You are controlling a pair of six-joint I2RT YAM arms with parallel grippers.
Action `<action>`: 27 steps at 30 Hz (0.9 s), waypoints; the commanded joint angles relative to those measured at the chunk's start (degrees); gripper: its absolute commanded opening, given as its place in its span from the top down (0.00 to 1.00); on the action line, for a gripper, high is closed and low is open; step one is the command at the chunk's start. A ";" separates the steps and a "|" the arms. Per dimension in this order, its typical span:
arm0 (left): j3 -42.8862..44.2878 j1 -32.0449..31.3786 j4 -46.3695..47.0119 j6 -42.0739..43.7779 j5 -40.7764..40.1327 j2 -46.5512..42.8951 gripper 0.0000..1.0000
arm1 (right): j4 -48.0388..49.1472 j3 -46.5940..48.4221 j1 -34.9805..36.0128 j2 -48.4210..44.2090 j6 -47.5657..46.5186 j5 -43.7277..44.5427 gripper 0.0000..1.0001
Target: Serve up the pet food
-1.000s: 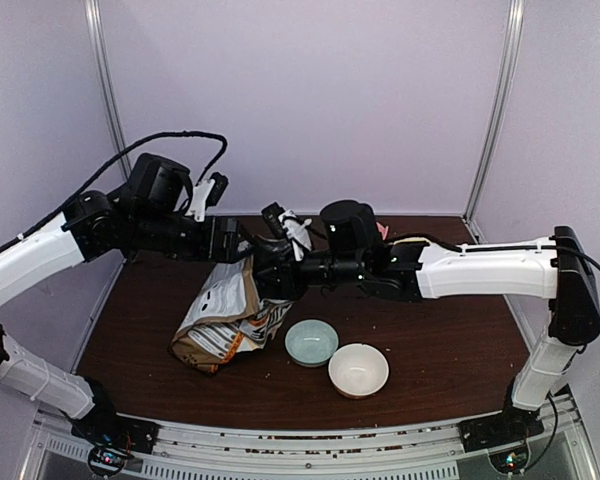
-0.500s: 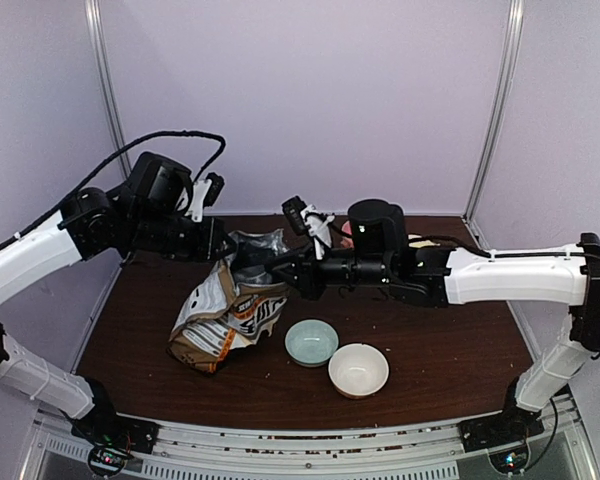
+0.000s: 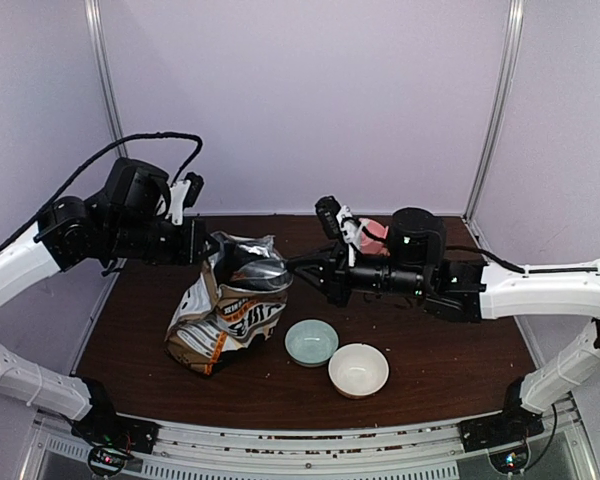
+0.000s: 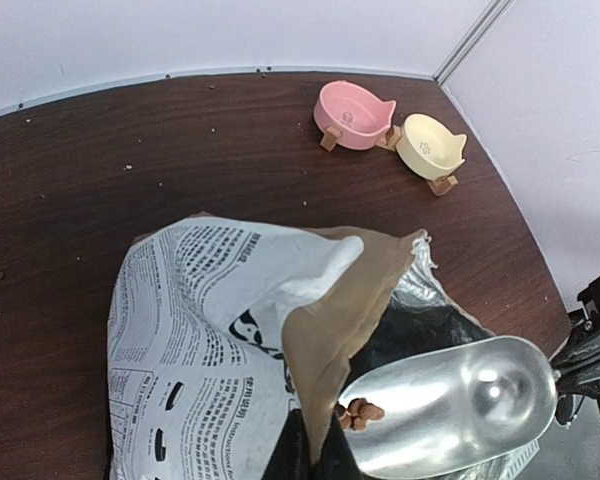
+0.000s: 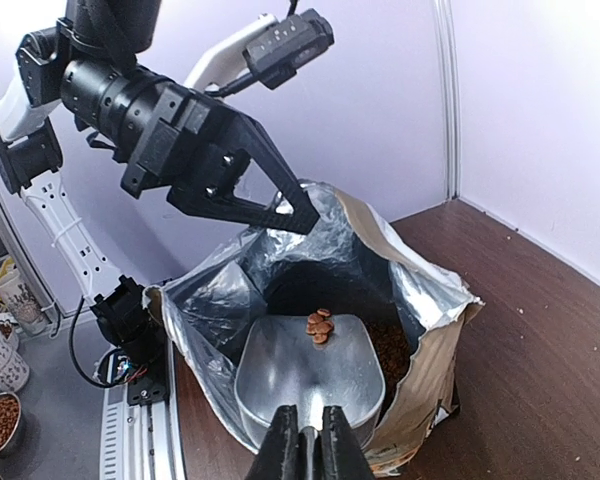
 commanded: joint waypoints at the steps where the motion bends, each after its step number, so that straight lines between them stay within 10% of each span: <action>1: -0.54 -0.01 6.92 2.11 0.54 -3.00 1.00 | 3.52 -0.56 0.66 -3.09 -6.34 0.33 1.00; 27: -0.32 0.23 7.80 -0.54 -2.74 -3.98 1.00 | 28.79 -12.49 1.47 -10.45 -10.20 3.43 1.00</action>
